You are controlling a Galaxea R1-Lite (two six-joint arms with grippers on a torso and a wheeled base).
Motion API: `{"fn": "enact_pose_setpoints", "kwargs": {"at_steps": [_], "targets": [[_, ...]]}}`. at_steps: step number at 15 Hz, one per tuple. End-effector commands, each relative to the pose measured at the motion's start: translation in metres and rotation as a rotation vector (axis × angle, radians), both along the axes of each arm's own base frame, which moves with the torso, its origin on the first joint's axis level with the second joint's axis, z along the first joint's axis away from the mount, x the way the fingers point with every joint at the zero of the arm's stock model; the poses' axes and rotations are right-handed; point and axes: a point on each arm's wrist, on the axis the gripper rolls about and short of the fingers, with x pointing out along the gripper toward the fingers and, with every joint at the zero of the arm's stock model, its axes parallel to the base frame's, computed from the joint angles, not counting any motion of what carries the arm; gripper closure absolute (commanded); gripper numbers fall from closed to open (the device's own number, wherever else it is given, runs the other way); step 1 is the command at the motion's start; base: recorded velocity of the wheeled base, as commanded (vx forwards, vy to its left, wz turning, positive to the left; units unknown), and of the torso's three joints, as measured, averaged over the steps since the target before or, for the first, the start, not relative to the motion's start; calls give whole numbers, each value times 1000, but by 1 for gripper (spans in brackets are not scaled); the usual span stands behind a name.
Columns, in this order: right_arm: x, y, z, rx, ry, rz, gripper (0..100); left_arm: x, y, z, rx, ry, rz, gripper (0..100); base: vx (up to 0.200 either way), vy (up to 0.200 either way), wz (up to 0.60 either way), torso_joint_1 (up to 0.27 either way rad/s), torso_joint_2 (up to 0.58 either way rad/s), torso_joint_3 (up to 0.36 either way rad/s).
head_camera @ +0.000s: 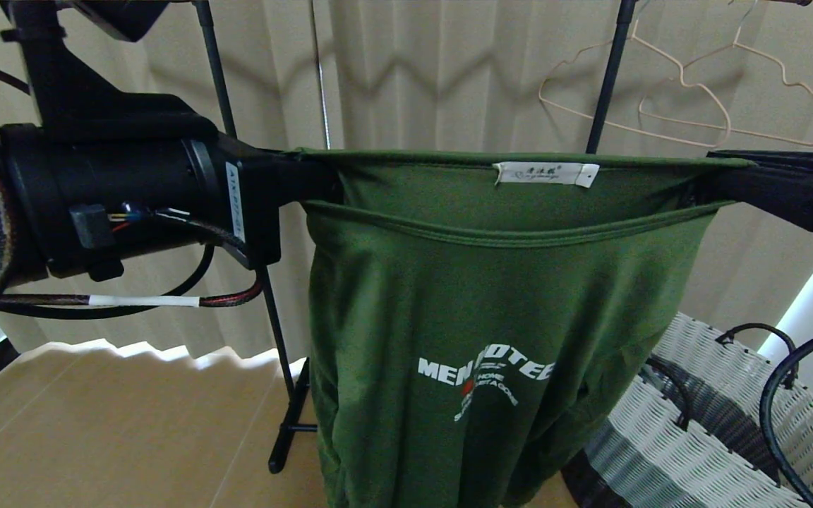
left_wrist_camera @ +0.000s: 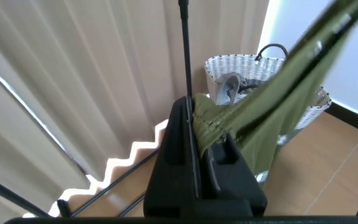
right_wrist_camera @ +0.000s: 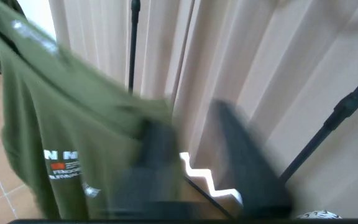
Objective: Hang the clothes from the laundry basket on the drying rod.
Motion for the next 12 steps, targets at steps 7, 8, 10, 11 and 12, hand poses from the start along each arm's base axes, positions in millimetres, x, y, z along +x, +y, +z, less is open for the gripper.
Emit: {"fn": "enact_pose_setpoints", "kwargs": {"at_steps": [7,8,10,11,12], "targets": [[-18,-6,-15,-3,12,11,0,24,9,-10,37,23,248,100,0,0,0,0,0,0],[-20,-6,-15,-3,11,14,0,24,9,-10,31,27,251,100,0,0,0,0,0,0],[-22,-7,-15,-1,6,17,0,24,10,-10,28,27,252,100,0,0,0,0,0,0],[-24,-7,-16,0,5,18,0,23,10,-10,28,27,252,100,0,0,0,0,0,0],[-25,-8,-17,0,7,18,0,23,10,-11,29,28,252,100,0,0,0,0,0,0]]}}
